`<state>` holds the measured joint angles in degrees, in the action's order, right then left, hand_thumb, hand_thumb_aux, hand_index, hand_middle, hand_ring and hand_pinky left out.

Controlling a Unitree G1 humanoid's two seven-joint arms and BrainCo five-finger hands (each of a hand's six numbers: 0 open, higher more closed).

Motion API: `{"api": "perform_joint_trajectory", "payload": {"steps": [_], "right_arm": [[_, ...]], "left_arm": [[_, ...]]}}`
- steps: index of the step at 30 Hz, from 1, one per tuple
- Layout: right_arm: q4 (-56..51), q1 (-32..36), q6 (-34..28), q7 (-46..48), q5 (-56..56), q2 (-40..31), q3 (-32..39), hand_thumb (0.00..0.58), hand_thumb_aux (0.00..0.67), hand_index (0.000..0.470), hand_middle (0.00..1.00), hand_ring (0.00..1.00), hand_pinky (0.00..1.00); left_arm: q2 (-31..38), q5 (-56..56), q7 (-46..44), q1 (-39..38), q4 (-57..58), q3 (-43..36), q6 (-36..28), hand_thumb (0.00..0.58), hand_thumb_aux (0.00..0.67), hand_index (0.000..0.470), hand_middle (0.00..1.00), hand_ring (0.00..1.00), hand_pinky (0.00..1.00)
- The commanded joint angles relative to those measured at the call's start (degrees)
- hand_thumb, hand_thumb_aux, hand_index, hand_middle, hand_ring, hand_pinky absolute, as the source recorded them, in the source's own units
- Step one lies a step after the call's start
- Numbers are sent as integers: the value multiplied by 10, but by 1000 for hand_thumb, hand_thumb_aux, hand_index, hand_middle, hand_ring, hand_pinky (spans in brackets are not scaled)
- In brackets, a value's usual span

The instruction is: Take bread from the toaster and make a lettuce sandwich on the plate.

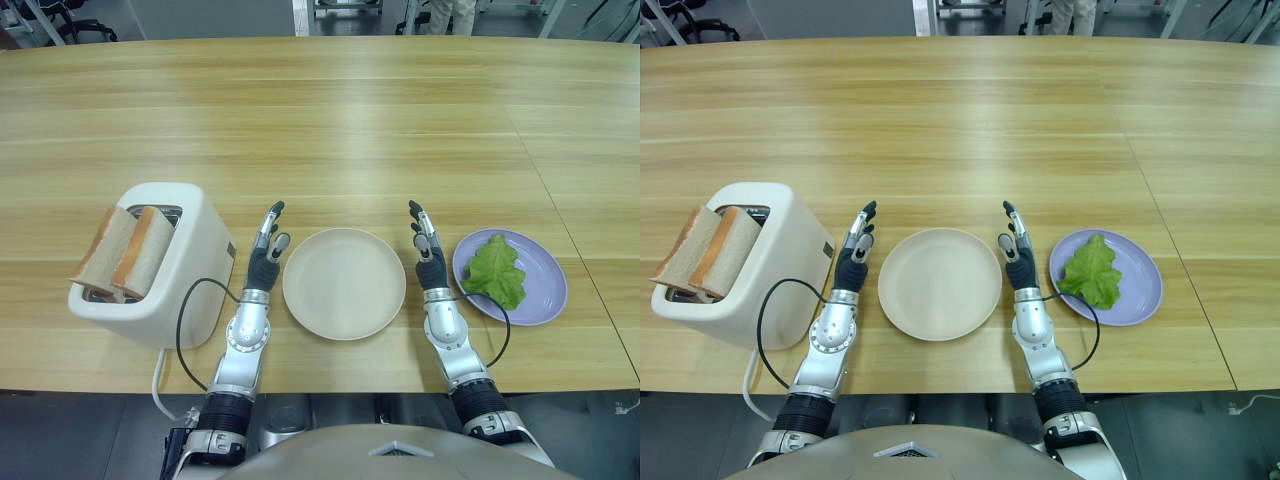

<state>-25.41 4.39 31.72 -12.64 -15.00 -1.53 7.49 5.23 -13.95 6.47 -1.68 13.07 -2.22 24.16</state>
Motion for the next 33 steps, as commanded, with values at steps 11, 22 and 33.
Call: {"api": "perform_joint_trajectory", "payload": {"steps": [11, 22, 33], "right_arm": [[-7, 2, -4, 3, -1, 1, 0, 0, 0, 0, 0, 0, 0], [-4, -1, -4, -3, -3, 1, -2, 0, 0, 0, 0, 0, 0], [-7, -4, -3, -23, -3, 7, -9, 0, 0, 0, 0, 0, 0]], "left_arm": [[1, -5, 3, 0, 10, -10, -5, 0, 0, 0, 0, 0, 0], [32, 35, -51, -13, -330, 42, -121, 0, 0, 0, 0, 0, 0], [294, -71, -122, 37, -479, 315, -355, 0, 0, 0, 0, 0, 0]]}}
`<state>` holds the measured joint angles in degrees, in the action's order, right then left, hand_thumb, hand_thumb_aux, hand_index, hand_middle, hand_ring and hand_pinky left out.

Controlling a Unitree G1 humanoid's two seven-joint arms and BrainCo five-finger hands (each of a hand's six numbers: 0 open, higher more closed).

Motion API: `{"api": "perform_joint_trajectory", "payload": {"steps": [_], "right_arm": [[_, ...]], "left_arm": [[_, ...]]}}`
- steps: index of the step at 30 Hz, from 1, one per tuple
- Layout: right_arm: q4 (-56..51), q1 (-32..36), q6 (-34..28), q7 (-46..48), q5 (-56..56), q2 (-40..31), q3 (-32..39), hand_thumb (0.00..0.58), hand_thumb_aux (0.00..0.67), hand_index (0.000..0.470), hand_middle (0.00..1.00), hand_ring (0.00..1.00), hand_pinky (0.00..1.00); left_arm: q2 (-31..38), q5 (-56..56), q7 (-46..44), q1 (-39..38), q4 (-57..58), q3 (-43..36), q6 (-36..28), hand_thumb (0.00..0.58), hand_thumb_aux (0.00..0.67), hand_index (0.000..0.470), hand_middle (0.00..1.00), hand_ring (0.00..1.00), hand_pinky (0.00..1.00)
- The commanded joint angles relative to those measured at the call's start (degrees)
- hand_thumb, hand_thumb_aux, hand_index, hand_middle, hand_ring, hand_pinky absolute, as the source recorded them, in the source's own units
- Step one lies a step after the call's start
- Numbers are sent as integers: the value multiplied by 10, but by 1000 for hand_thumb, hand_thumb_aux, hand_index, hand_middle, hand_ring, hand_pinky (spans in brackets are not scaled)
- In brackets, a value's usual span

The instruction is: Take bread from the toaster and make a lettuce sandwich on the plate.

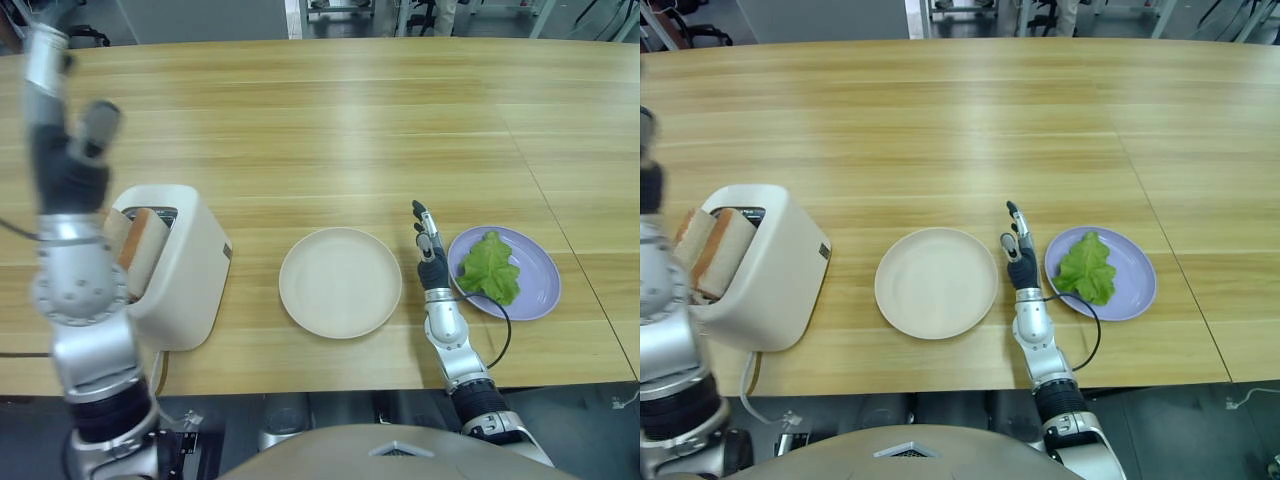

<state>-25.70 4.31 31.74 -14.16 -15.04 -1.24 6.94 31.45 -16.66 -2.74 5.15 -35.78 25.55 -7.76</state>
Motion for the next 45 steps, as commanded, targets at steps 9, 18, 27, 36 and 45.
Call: {"api": "perform_joint_trajectory", "payload": {"steps": [9, 18, 27, 36, 45], "right_arm": [[-11, 1, 0, -14, -2, 9, -3, 0, 0, 0, 0, 0, 0], [-9, -3, 2, -16, -1, 8, -6, 0, 0, 0, 0, 0, 0], [-10, -4, 4, -15, 1, 8, -5, 0, 0, 0, 0, 0, 0], [-7, -7, 3, -14, 1, 11, -2, 0, 0, 0, 0, 0, 0], [-10, -6, 4, -13, 0, 10, -1, 0, 0, 0, 0, 0, 0]], "left_arm": [[153, -177, -128, -243, 98, 127, -52, 0, 0, 0, 0, 0, 0], [195, -270, -184, -286, 120, 66, -65, 0, 0, 0, 0, 0, 0], [207, -300, -220, -272, 129, 36, -69, 0, 0, 0, 0, 0, 0], [214, -310, -231, -262, 150, 30, -68, 0, 0, 0, 0, 0, 0], [214, -303, -225, -253, 155, 54, -69, 0, 0, 0, 0, 0, 0]]}}
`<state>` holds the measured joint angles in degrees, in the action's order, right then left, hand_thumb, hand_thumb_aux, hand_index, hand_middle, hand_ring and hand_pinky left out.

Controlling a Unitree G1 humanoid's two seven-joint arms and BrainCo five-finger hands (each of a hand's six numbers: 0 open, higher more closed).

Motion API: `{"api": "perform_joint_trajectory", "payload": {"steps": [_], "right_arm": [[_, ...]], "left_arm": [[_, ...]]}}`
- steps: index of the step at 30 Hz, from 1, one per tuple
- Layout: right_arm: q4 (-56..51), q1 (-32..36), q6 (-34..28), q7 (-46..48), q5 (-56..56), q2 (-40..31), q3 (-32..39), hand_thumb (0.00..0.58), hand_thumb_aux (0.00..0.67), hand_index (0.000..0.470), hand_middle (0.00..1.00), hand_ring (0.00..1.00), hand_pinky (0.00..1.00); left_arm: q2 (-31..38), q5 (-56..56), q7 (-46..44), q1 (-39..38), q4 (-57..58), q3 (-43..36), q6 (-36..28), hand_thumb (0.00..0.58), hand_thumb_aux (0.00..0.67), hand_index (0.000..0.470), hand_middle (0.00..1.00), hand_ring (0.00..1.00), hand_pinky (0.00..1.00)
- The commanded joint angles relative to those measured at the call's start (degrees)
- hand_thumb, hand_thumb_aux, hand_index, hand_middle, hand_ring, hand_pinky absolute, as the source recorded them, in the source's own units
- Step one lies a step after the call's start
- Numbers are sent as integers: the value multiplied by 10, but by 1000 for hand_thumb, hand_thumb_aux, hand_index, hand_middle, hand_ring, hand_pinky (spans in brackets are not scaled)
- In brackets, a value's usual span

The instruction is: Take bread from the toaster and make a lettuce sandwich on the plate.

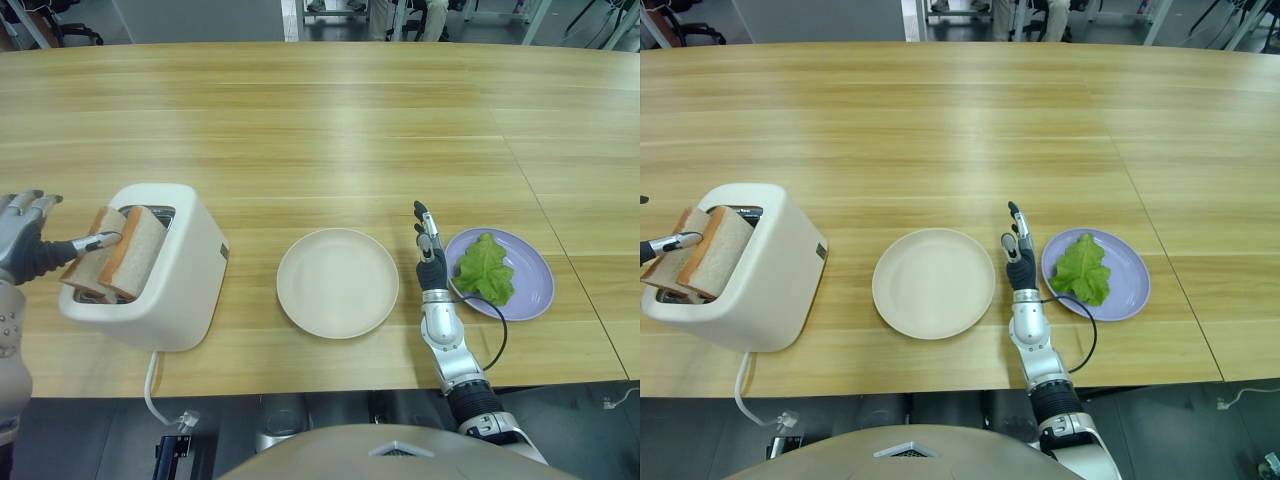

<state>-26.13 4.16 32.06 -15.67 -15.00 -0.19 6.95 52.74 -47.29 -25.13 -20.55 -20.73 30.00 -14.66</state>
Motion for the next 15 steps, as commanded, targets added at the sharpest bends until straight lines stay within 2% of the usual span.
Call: {"api": "perform_joint_trajectory", "payload": {"steps": [1, 15], "right_arm": [[-6, -4, 1, 2, 0, 0, -1, 0, 0, 0, 0, 0, 0], [-7, -3, 0, 2, -2, 0, 0, 0, 0, 0, 0, 0, 0]], "left_arm": [[2, 3, -1, 4, 5, 12, -1, 0, 0, 0, 0, 0, 0], [-1, 3, 1, 7, 15, 10, 9, 0, 0, 0, 0, 0, 0]]}}
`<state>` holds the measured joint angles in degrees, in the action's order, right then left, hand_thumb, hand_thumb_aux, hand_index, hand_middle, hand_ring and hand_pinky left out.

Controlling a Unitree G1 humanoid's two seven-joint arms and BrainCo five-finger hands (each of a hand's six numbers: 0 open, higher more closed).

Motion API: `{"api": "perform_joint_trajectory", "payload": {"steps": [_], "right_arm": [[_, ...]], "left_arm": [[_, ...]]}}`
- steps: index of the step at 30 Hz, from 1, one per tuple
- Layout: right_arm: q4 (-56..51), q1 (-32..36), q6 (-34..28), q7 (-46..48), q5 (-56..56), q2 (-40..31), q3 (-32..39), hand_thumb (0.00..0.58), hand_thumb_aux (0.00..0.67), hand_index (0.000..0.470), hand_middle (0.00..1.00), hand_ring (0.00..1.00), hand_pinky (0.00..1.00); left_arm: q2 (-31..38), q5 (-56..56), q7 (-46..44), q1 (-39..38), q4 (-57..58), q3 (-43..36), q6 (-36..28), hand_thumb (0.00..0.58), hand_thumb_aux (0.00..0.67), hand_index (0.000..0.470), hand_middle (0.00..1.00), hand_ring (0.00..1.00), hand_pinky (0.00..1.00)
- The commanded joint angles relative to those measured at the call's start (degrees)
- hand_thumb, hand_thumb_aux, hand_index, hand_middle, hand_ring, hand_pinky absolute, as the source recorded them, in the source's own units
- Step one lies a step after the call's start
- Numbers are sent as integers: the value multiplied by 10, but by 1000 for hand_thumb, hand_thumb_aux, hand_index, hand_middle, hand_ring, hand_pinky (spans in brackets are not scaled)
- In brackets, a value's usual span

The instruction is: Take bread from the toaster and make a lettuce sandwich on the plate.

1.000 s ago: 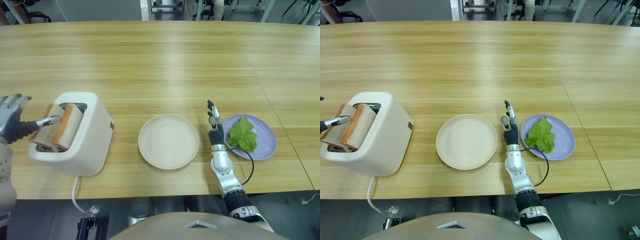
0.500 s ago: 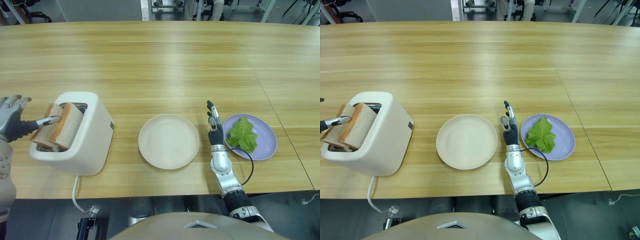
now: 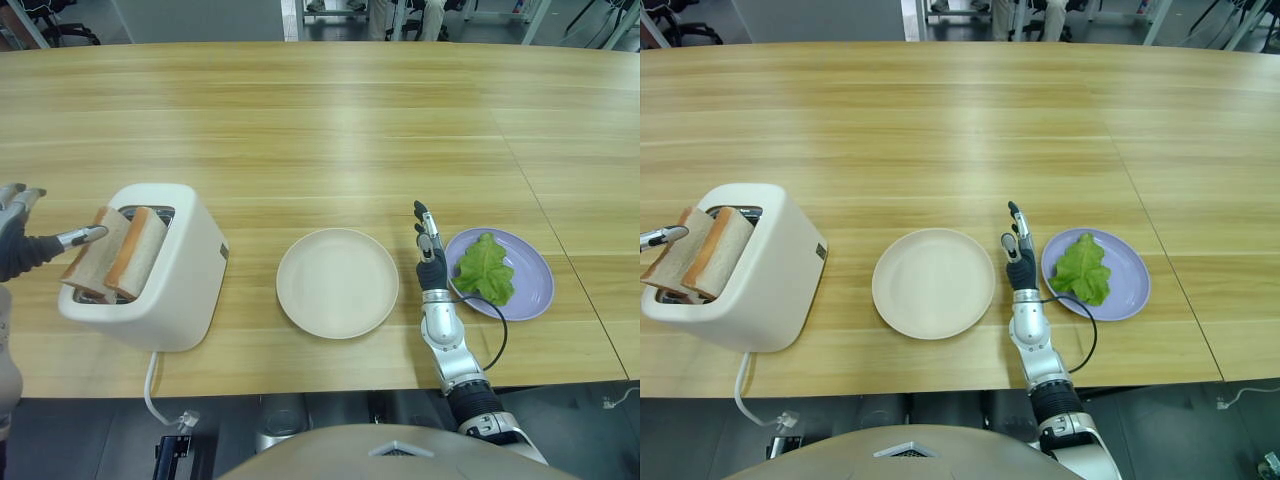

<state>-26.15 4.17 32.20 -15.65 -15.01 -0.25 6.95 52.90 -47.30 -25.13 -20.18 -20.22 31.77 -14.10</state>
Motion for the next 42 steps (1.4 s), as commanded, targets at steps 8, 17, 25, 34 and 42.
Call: {"api": "perform_joint_trajectory", "payload": {"steps": [8, 17, 25, 34, 42], "right_arm": [[-10, -1, 0, 2, -1, 1, 0, 0, 0, 0, 0, 0, 0], [-14, 1, 2, 3, 0, 0, -1, 0, 0, 0, 0, 0, 0], [-12, -1, 1, 2, -1, 1, 0, 0, 0, 0, 0, 0, 0], [-21, 2, 3, -1, -4, 0, 0, 0, 0, 0, 0, 0, 0], [-22, 3, 4, -1, -5, 0, 1, 0, 0, 0, 0, 0, 0]], "left_arm": [[5, -8, -2, 0, 18, -40, 21, 0, 0, 0, 0, 0, 0], [14, -35, 8, -1, 30, -77, 38, 168, 105, 72, 0, 0, 0], [11, -35, 8, 4, 18, -70, 41, 523, 460, 316, 0, 0, 0], [13, -25, 9, 6, 22, -60, 43, 580, 670, 460, 0, 0, 0], [9, -9, 11, 14, 14, -57, 41, 580, 670, 460, 0, 0, 0]]}}
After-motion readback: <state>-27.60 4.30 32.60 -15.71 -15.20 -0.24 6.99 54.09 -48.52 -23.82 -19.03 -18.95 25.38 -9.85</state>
